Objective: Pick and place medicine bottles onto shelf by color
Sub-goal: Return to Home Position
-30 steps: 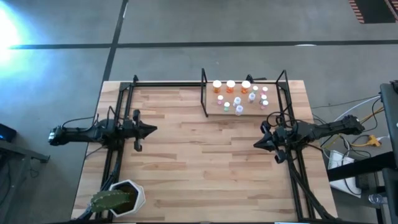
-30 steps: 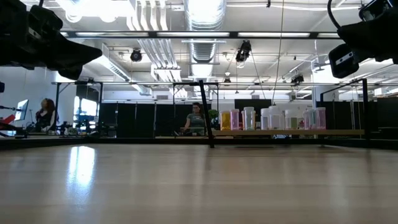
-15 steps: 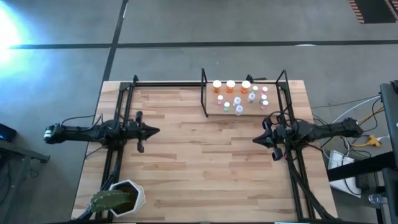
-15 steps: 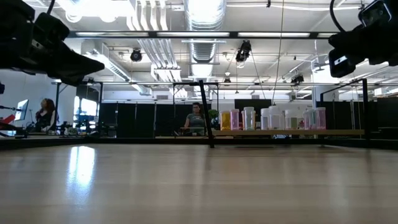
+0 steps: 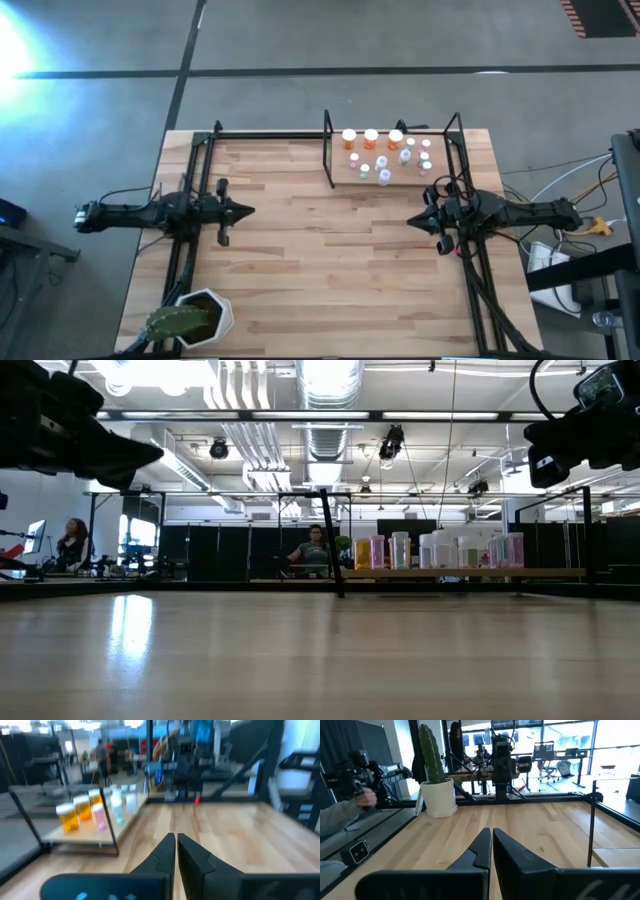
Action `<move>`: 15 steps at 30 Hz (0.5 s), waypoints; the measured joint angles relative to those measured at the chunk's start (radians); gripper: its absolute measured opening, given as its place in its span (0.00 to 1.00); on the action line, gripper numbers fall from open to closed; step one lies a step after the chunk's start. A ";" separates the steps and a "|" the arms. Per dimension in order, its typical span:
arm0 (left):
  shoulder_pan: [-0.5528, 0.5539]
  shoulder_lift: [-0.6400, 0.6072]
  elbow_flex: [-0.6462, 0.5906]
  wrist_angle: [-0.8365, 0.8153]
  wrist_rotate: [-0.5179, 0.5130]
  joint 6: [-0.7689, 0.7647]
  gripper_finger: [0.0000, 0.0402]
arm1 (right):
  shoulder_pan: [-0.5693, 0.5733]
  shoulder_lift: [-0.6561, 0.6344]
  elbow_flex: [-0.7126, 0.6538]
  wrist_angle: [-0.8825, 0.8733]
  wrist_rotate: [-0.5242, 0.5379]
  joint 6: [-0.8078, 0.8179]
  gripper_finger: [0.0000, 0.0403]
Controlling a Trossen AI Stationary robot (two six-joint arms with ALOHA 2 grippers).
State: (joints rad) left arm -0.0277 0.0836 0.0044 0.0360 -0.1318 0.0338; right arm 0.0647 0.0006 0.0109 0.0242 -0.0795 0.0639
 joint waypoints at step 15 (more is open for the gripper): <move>0.006 -0.046 0.000 -0.012 0.052 0.032 0.01 | 0.000 0.003 0.000 -0.004 0.001 -0.014 0.02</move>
State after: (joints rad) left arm -0.0216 0.0376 0.0044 0.0237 -0.0799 0.0659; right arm 0.0647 0.0033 0.0109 0.0207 -0.0785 0.0498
